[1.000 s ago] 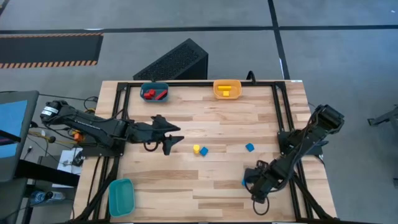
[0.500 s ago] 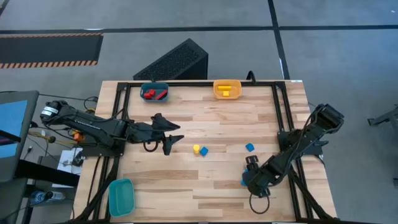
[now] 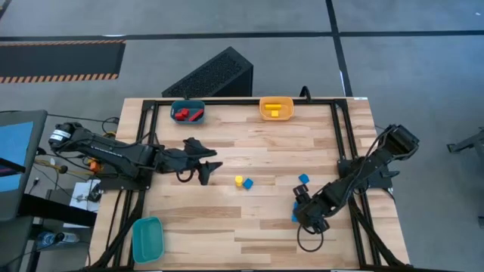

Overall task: Sort & place blocks by color
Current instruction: Put the bottom blue block into the green bin

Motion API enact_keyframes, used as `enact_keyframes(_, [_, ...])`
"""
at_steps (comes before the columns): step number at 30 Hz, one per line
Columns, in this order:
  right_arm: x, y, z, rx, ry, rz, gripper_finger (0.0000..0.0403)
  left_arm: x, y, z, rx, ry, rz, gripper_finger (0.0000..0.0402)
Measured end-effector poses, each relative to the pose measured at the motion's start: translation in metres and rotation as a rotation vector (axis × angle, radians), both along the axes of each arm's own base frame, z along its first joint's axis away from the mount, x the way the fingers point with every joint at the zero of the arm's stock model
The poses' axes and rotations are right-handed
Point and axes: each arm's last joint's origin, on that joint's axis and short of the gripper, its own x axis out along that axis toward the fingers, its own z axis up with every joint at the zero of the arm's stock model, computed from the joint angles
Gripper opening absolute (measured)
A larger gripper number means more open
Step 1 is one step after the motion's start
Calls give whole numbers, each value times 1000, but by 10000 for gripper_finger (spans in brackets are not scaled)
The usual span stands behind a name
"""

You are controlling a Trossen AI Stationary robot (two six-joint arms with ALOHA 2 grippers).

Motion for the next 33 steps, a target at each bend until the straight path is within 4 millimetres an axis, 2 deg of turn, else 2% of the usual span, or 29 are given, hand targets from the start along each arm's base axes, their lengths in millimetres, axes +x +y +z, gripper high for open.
enact_keyframes(7, [-2,2,0,-16,4,19,269,-1,0,-5,-21,45,16,233])
enact_keyframes(14, [19,6,21,-67,-109,58,269,-1,0,-5,-18,43,21,233])
enact_keyframes(19, [23,-5,21,-112,-88,88,269,-1,2,-5,-19,43,28,233])
enact_keyframes(26, [22,-18,18,-208,-21,358,269,-1,2,-6,-7,52,18,233])
enact_keyframes(33, [26,-26,16,-159,-11,538,269,-2,2,-6,-7,59,17,233])
